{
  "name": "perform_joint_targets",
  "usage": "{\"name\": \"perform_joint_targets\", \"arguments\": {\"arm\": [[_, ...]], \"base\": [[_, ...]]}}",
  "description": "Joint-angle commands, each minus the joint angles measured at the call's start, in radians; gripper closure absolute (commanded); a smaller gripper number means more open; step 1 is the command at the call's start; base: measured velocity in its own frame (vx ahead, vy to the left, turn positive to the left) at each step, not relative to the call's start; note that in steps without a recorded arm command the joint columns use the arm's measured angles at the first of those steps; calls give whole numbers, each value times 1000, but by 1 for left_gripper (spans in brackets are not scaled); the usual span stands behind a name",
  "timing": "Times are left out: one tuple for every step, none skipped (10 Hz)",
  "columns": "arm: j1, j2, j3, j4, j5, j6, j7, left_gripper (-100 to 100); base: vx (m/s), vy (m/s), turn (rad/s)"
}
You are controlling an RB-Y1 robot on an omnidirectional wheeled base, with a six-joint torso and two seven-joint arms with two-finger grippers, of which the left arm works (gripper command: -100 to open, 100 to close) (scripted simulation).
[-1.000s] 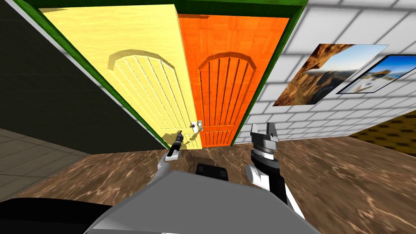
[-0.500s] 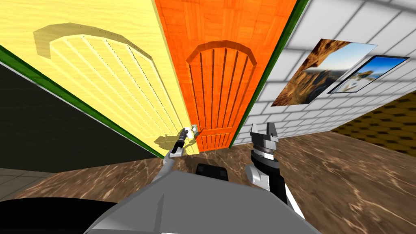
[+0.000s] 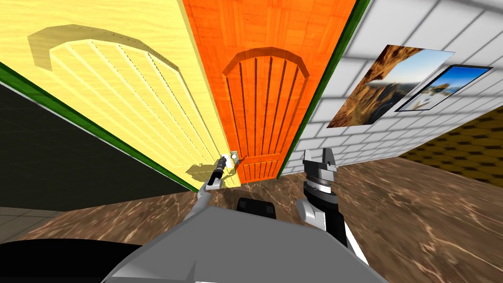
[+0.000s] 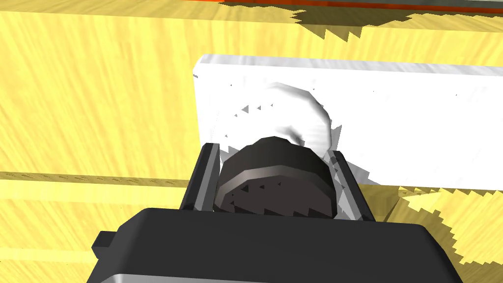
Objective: Pull the door open
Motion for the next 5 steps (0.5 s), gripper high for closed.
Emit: {"name": "perform_joint_targets", "arguments": {"arm": [[2,2,3,0,1,0,1,100],[2,2,3,0,1,0,1,100],[21,12,15,9,3,2,3,100],[25,15,18,10,4,2,4,100],[34,21,23,13,6,3,6,100]], "base": [[-7,0,3],[0,0,0],[-116,33,61],[-172,46,44],[-183,54,78]]}}
